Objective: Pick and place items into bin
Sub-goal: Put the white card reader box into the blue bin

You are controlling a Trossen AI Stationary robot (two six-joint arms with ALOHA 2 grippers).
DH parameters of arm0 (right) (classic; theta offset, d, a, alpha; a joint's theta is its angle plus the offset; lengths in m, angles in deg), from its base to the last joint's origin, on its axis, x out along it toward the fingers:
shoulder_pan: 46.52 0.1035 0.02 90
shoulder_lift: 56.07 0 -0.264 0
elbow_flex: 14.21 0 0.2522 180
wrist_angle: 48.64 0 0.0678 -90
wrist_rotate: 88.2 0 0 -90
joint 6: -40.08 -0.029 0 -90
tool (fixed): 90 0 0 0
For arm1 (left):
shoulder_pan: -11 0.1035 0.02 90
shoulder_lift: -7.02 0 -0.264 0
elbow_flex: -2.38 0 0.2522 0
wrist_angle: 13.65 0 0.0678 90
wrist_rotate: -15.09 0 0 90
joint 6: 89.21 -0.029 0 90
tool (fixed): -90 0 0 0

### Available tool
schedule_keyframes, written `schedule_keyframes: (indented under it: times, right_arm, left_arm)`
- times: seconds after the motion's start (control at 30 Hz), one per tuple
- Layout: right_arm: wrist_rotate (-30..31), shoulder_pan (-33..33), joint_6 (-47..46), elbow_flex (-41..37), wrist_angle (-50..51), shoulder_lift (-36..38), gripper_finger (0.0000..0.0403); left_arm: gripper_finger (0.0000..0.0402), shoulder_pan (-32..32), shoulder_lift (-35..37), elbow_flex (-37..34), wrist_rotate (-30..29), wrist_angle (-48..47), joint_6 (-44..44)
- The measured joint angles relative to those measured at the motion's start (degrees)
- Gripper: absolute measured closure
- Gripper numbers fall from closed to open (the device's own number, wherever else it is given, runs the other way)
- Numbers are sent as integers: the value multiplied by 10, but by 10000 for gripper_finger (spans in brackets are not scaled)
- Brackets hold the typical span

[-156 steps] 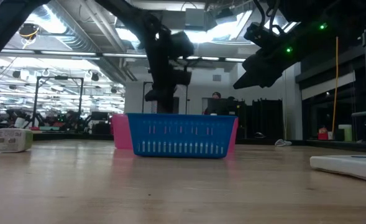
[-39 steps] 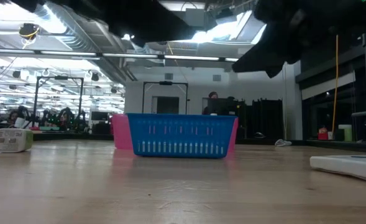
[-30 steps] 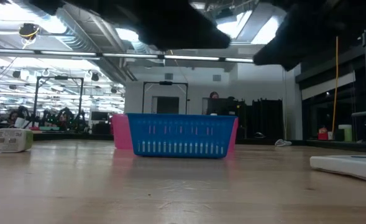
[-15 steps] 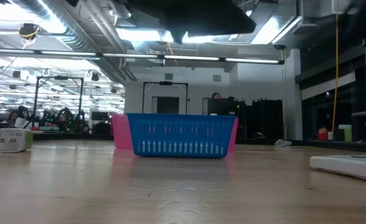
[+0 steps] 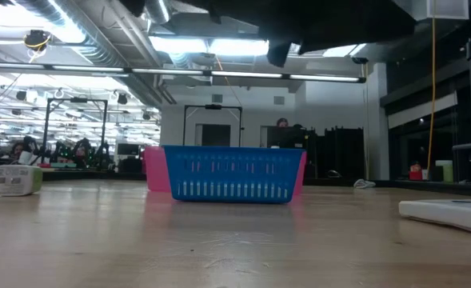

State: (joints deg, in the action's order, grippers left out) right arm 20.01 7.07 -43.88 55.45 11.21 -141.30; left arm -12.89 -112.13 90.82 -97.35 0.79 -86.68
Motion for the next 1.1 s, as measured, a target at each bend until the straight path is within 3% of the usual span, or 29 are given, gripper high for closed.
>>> schedule_keyframes:
  times: [0.47, 0.83, 1.1]
  right_arm:
    - [-39, 13, -31, 0, -9, -79, 403]
    - [-48, 12, -31, -1, -35, -109, 403]
    - [-15, 11, -31, -1, -36, -112, 403]
  left_arm:
    - [398, -1, -37, 7, 56, 10, 104]
    - [398, -4, -37, 7, 56, 20, 104]
    - [398, -4, -37, 7, 56, 16, 103]
